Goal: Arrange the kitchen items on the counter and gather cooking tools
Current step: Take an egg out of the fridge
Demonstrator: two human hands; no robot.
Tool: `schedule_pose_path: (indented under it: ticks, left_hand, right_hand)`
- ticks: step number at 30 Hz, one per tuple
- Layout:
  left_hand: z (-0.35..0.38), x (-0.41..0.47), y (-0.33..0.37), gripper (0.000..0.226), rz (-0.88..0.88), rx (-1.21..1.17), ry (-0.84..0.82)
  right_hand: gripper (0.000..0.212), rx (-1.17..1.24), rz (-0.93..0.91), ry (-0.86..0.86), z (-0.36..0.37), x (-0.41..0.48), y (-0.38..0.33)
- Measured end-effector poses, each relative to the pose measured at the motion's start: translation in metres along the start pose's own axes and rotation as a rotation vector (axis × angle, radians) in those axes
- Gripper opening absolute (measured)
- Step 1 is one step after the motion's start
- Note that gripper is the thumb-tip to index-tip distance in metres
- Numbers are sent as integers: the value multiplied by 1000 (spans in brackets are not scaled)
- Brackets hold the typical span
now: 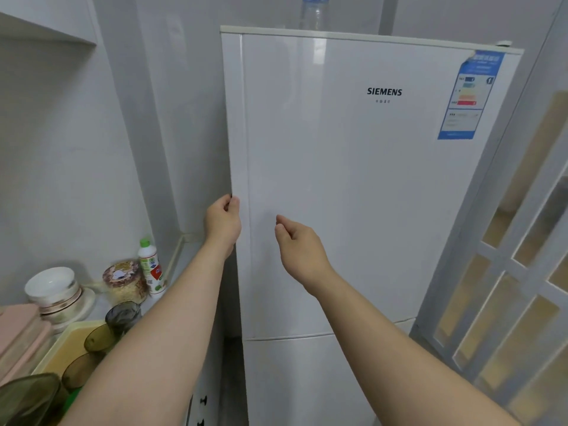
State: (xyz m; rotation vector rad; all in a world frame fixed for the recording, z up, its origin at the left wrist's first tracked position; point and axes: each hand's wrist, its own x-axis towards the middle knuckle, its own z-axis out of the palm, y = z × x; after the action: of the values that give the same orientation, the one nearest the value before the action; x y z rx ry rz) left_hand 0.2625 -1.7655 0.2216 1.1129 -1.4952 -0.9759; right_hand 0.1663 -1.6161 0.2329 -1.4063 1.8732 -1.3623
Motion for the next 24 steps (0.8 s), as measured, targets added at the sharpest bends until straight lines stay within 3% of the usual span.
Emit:
schedule_pose_path:
  ticks: [10,16,20,24]
  left_hand:
    - [-14,-54,-12,37,73,-38,20]
    - [-23,-129,1,53,95,-60,13]
    - [-18,-188,24,12,123,-75,-4]
    - [-13,-238,44,15,106,-117,-3]
  right_hand:
    - [46,40,34,-27,-33,-61,13]
    - [45,113,38,-22,-50,-114,16]
    - [45,144,36,-9,-55,-146,21]
    - [45,159,19,36,-60,-177,22]
